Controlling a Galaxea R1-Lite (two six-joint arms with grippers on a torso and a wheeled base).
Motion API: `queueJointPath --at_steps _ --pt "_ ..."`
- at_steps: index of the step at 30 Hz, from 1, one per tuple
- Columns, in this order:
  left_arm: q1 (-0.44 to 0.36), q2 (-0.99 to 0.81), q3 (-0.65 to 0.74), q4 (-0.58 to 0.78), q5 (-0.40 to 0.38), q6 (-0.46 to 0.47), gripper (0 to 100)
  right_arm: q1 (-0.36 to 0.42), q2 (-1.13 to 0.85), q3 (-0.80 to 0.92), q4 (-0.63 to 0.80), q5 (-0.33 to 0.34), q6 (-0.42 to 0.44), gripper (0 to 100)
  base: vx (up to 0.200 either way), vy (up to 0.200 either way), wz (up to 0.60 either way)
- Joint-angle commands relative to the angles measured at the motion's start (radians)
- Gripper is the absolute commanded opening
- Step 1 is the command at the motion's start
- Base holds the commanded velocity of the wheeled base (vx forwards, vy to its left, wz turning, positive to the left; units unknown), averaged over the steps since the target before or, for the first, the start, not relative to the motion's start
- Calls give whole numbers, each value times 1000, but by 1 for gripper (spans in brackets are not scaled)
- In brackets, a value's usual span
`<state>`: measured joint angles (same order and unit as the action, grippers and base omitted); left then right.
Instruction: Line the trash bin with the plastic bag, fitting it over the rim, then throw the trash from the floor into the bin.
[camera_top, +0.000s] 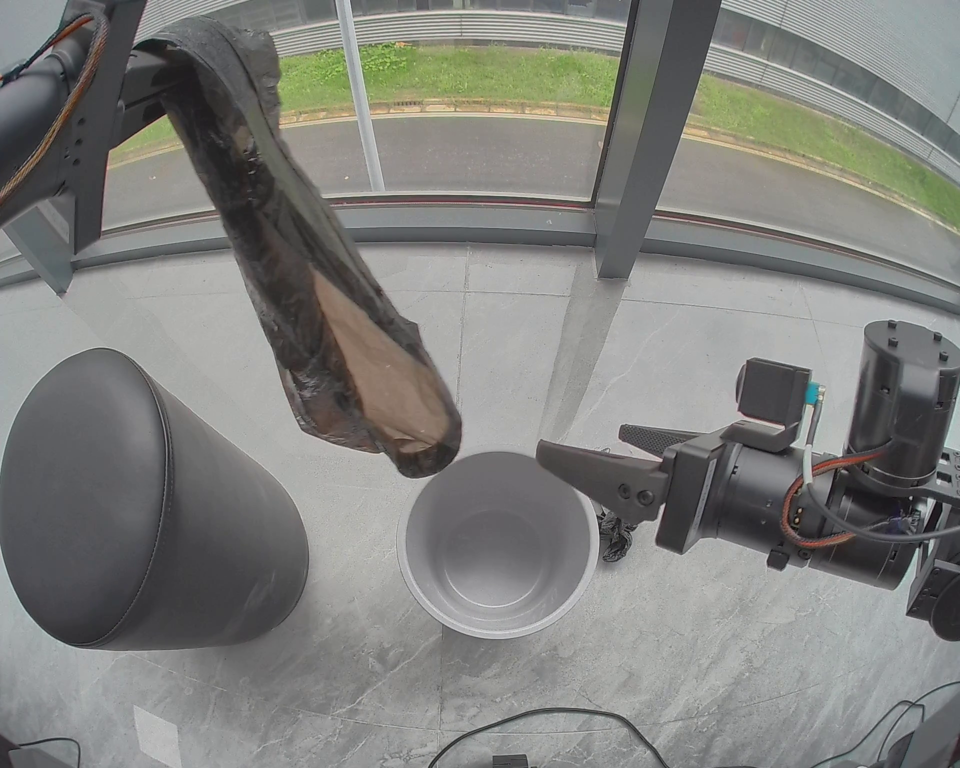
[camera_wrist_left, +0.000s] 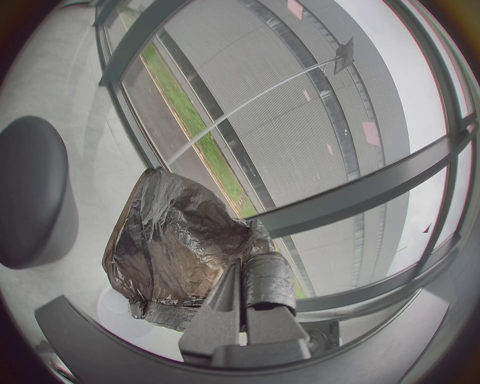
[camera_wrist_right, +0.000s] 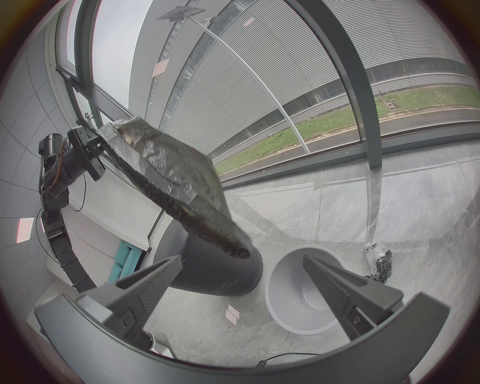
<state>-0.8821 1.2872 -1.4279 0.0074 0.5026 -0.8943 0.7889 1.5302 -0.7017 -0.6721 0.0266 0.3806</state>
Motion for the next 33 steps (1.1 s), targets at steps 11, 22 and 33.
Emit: queueJointPath --at_steps 11,22,33 --pt "-46 -32 15 46 -116 -74 0 65 265 -88 -103 1 -3 100 0 0 0" --pt "-52 -34 23 60 -137 -112 0 136 358 -130 -104 -10 0 100 0 0 0" --pt "-120 -34 41 62 -165 -167 0 168 401 -159 -104 -33 -6 100 0 0 0"
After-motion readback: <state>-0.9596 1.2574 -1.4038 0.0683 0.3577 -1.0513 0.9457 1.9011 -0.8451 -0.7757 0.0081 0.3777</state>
